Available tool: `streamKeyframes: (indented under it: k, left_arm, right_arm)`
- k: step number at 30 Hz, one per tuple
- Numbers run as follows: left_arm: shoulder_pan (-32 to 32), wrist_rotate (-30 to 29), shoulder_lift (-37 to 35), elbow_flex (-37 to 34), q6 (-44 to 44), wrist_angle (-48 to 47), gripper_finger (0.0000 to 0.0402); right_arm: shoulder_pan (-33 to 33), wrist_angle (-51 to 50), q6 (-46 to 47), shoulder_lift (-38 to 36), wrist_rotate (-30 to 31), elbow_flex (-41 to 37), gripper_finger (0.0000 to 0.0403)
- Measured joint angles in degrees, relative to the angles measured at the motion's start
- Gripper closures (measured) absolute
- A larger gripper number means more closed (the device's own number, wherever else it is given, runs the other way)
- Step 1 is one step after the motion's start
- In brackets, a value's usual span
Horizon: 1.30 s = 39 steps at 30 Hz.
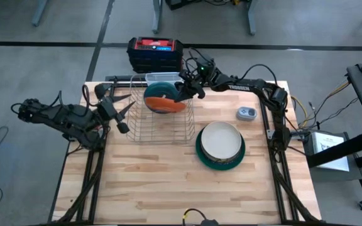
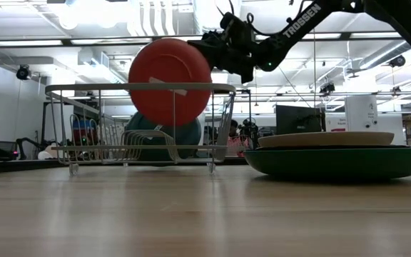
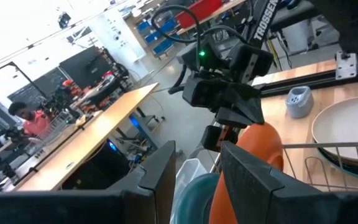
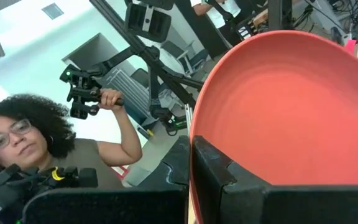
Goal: Sort dishes
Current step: Put the orange plate into the dish rack
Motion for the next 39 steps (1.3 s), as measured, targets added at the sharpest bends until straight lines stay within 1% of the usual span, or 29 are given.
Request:
streamKeyframes:
  k: [2, 7, 12, 15, 19, 23, 27, 39]
  left_arm:
    - [0.0, 0.6, -0.2, 0.0, 0.0, 0.0, 0.0284]
    - [0.0, 4.3, -0.7, 0.0, 2.1, -0.2, 0.0284]
    - [0.1, 9.1, -1.0, -0.1, 5.6, -0.5, 0.0284]
    - [0.2, 11.6, -0.9, -0.1, 6.9, -1.4, 0.0284]
    - [0.3, 17.0, -0.4, -1.5, 9.8, -1.4, 0.0284]
    - [0.7, 17.6, -0.5, -4.9, 12.2, 0.7, 0.0284]
    - [1.2, 17.4, -2.2, -7.6, 12.4, 3.5, 0.0284]
    - [1.2, 17.2, -9.3, -13.6, 12.0, 8.2, 0.0284]
  right_arm:
    - [0.0, -0.5, 0.0, 0.0, 0.8, 0.0, 0.0403]
    - [0.2, -4.5, -0.4, 0.0, 2.1, -0.1, 0.0403]
    - [0.2, -8.8, -2.7, 0.0, 3.6, -0.3, 0.0403]
    - [0.2, -9.4, -3.1, 0.1, 4.0, -0.3, 0.0403]
    - [0.3, -10.6, -3.3, 0.1, 3.9, -0.3, 0.0403]
    - [0.6, -10.7, -2.7, 0.1, 4.0, -0.3, 0.0403]
    - [0.7, -10.7, -1.9, 0.1, 3.9, -0.3, 0.0403]
    - [0.9, -10.2, -1.1, -0.3, 3.9, 1.5, 0.0403]
